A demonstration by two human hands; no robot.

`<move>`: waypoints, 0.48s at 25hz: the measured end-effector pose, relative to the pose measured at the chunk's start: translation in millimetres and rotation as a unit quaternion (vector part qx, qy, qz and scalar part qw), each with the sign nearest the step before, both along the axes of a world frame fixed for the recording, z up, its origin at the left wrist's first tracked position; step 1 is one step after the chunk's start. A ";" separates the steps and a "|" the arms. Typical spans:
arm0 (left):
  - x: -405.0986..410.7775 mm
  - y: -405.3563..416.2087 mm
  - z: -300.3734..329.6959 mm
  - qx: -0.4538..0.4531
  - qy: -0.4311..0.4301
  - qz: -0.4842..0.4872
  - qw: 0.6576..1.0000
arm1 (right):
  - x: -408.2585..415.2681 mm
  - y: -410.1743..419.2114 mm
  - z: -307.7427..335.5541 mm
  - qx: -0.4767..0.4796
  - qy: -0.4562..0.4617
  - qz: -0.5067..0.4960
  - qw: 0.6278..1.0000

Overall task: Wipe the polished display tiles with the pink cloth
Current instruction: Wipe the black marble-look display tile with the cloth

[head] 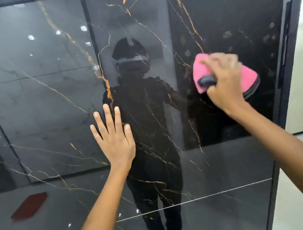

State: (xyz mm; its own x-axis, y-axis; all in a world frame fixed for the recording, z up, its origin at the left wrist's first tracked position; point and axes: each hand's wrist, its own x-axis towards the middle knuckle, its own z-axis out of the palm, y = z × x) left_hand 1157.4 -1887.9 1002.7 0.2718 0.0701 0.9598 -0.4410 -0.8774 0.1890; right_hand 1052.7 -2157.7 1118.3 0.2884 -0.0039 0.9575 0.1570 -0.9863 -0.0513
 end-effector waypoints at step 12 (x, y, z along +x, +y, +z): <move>1.0 -1.1 -2.9 -0.002 -0.003 -0.006 1.000 | 10.9 25.4 -21.0 0.135 -0.056 -0.008 0.989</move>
